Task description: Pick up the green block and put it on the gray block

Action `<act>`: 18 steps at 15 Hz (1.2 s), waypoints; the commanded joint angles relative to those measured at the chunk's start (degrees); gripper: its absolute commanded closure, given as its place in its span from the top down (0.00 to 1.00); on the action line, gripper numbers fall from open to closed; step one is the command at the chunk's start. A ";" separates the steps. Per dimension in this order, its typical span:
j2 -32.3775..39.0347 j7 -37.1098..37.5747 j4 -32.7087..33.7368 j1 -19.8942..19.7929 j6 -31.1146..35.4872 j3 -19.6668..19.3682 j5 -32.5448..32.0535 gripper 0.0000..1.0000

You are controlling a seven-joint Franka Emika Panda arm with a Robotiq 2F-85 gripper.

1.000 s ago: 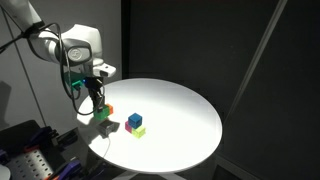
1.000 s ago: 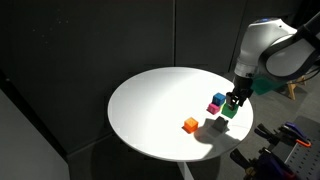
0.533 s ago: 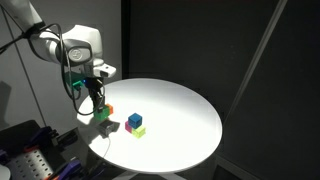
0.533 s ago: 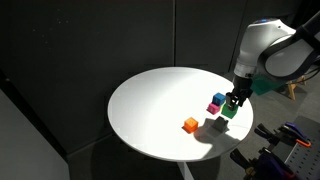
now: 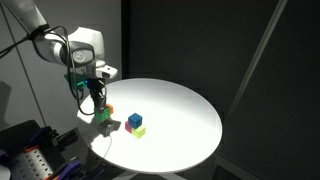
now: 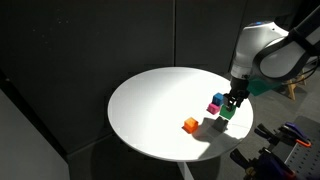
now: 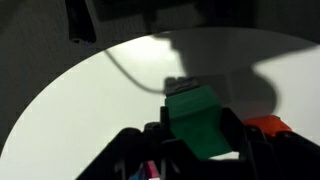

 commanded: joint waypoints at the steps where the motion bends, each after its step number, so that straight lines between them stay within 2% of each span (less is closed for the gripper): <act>1: 2.40 1.39 2.27 0.58 0.01 -0.31 -1.45 0.29; 18: 6.67 2.81 3.17 2.47 3.83 -3.19 -3.68 0.29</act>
